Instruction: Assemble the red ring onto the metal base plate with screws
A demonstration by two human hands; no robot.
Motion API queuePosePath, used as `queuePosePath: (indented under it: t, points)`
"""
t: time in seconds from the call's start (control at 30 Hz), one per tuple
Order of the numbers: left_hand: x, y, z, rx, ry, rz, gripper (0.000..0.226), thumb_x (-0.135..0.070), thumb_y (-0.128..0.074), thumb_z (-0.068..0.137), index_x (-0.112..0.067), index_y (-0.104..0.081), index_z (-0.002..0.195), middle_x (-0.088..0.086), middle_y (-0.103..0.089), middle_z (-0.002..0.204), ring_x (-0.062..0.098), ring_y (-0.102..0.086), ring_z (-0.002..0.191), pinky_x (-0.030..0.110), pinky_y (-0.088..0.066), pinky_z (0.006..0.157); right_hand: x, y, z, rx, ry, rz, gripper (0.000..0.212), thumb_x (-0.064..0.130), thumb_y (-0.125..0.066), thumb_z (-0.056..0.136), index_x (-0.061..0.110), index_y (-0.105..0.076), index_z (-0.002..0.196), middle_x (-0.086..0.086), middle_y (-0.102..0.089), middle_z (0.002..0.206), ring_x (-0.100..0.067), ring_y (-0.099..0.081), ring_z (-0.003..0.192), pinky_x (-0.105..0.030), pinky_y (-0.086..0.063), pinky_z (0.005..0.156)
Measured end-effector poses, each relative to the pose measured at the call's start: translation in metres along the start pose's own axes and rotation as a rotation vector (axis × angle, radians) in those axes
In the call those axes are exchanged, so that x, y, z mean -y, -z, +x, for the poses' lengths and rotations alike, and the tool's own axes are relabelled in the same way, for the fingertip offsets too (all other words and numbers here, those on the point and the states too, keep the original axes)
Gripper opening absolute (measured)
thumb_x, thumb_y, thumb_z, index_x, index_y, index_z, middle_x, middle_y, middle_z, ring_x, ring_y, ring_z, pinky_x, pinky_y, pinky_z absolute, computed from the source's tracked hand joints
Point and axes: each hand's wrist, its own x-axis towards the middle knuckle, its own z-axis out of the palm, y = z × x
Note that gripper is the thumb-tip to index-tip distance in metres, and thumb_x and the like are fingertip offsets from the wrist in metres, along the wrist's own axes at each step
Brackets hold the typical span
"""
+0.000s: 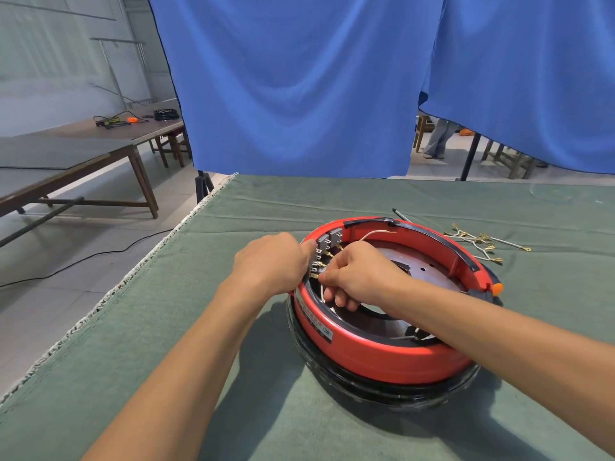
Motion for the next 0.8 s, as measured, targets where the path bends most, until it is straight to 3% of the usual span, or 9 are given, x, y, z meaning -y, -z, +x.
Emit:
queuePosePath:
  t: [0.13, 0.3, 0.43, 0.53, 0.63, 0.73, 0.8]
  points:
    - [-0.002, 0.000, 0.001, -0.010, 0.006, 0.008, 0.057, -0.050, -0.029, 0.100, -0.012, -0.043, 0.059, 0.004, -0.042, 0.058, 0.027, -0.044, 0.064, 0.033, -0.034, 0.063, -0.002, 0.000, 0.001, -0.017, -0.002, 0.005, 0.033, 0.011, -0.057, 0.093, 0.009, -0.061, 0.061, -0.002, -0.063, 0.053, -0.011, -0.052, 0.042, -0.016, -0.039, 0.037]
    - [-0.005, -0.001, -0.002, -0.029, 0.044, 0.021, 0.055, -0.052, -0.027, 0.099, -0.015, -0.036, 0.059, 0.001, -0.041, 0.061, 0.028, -0.045, 0.071, 0.033, -0.031, 0.060, -0.001, 0.001, 0.002, -0.023, -0.014, 0.003, 0.032, 0.011, -0.058, 0.091, 0.009, -0.062, 0.060, -0.002, -0.064, 0.053, -0.015, -0.053, 0.044, -0.016, -0.038, 0.037]
    - [-0.003, -0.001, -0.002, 0.000, 0.075, -0.038, 0.058, -0.057, -0.029, 0.096, -0.016, -0.036, 0.056, 0.002, -0.044, 0.060, 0.024, -0.043, 0.060, 0.031, -0.027, 0.054, -0.001, 0.006, 0.003, -0.096, 0.025, -0.166, 0.020, 0.014, -0.060, 0.081, 0.009, -0.066, 0.062, -0.004, -0.066, 0.053, -0.015, -0.057, 0.038, -0.015, -0.036, 0.034]
    - [0.001, -0.004, 0.002, 0.014, 0.088, -0.079, 0.061, -0.061, -0.030, 0.094, -0.015, -0.042, 0.057, 0.008, -0.056, 0.068, 0.025, -0.045, 0.063, 0.032, -0.033, 0.061, -0.004, 0.011, 0.001, -0.175, 0.153, -0.235, 0.009, 0.022, -0.068, 0.076, 0.018, -0.066, 0.069, 0.000, -0.067, 0.055, -0.011, -0.058, 0.036, -0.015, -0.034, 0.034]
    - [0.004, -0.005, 0.003, 0.045, 0.099, -0.127, 0.065, -0.065, -0.029, 0.091, -0.014, -0.060, 0.065, 0.007, -0.054, 0.064, 0.029, -0.054, 0.071, 0.034, -0.040, 0.068, -0.006, 0.012, 0.001, -0.186, 0.244, -0.339, 0.014, 0.032, -0.074, 0.077, 0.025, -0.065, 0.070, 0.007, -0.062, 0.049, -0.002, -0.054, 0.036, -0.021, -0.039, 0.045]
    - [0.005, -0.007, 0.005, 0.054, 0.108, -0.192, 0.068, -0.066, -0.031, 0.091, -0.012, -0.050, 0.055, 0.013, -0.060, 0.071, 0.034, -0.060, 0.076, 0.039, -0.046, 0.076, -0.003, 0.008, 0.002, -0.186, 0.265, -0.435, 0.012, 0.033, -0.071, 0.077, 0.027, -0.067, 0.068, 0.010, -0.053, 0.036, -0.001, -0.052, 0.039, -0.025, -0.046, 0.057]
    - [0.005, -0.008, 0.006, 0.057, 0.107, -0.218, 0.070, -0.067, -0.027, 0.092, -0.011, -0.047, 0.055, 0.015, -0.063, 0.077, 0.035, -0.061, 0.080, 0.041, -0.047, 0.082, 0.000, 0.006, 0.002, -0.182, 0.265, -0.482, 0.012, 0.029, -0.068, 0.077, 0.022, -0.068, 0.067, 0.006, -0.057, 0.041, -0.003, -0.052, 0.037, -0.023, -0.050, 0.057]
